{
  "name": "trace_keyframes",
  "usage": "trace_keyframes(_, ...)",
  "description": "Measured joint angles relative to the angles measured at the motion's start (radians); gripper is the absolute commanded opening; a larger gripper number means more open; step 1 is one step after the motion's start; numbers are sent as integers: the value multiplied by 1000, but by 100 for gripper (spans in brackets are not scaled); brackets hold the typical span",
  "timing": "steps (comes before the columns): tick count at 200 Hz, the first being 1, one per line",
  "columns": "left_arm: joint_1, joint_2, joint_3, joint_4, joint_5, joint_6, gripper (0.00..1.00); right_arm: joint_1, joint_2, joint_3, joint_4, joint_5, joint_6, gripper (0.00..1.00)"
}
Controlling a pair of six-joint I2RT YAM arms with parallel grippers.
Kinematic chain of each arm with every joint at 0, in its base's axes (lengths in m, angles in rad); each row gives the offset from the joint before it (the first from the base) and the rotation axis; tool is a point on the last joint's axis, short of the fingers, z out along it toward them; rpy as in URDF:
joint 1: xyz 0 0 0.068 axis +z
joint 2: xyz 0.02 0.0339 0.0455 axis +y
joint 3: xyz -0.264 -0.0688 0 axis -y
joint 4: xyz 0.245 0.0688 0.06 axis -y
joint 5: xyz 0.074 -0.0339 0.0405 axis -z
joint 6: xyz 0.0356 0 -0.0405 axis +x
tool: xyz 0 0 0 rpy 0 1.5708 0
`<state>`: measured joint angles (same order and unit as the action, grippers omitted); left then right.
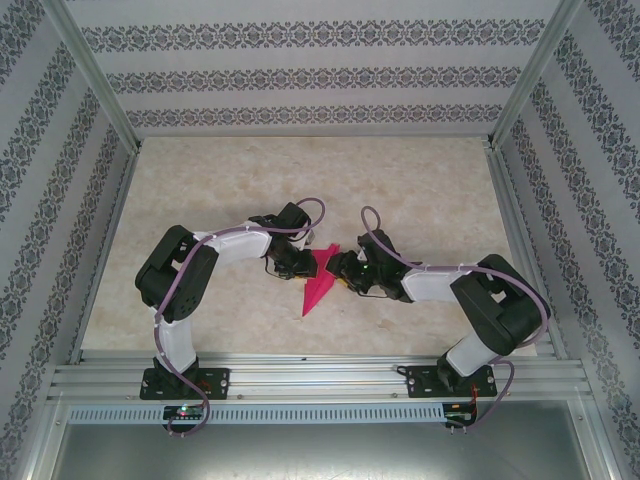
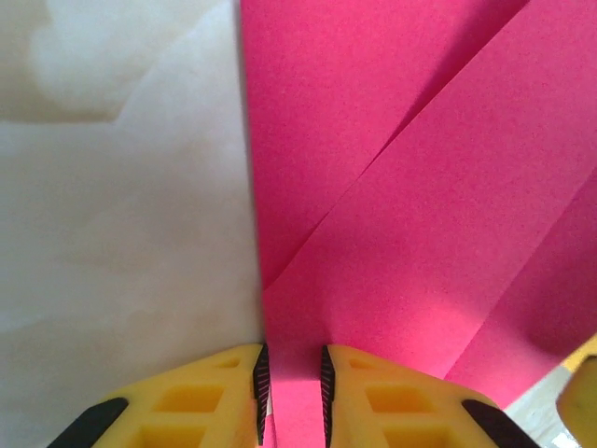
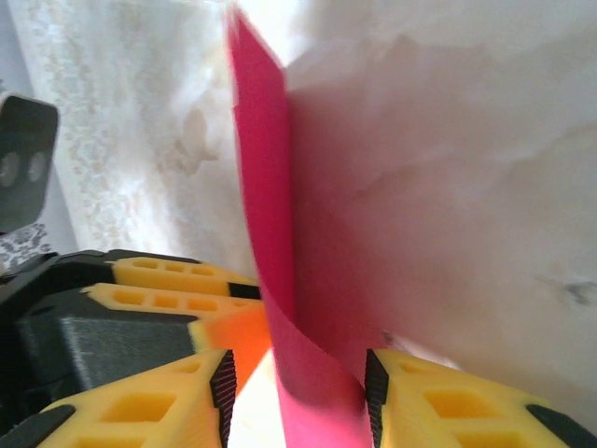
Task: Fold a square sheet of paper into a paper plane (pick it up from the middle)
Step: Turn over the paper at the center of the table.
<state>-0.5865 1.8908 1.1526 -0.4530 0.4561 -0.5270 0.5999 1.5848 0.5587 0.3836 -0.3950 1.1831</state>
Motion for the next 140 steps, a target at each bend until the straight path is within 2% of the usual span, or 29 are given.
trace_keyframes(33,0,-1,0,0,-4,-2,24,-12,18,0,48,-22,-11,48)
trace_keyframes(52,0,-1,0,0,-5,-4,24,-22,31,7,55,-38,-25,46)
trace_keyframes(108,-1,-24,-33,34,-12,-28,23,-22,124,25,101,-66,-35,30)
trace_keyframes(119,-1,-30,-43,45,-13,-34,23,-21,129,27,111,-66,-35,23)
trace_keyframes(140,-1,-44,-60,56,-13,-40,23,-19,135,30,124,-67,-39,16)
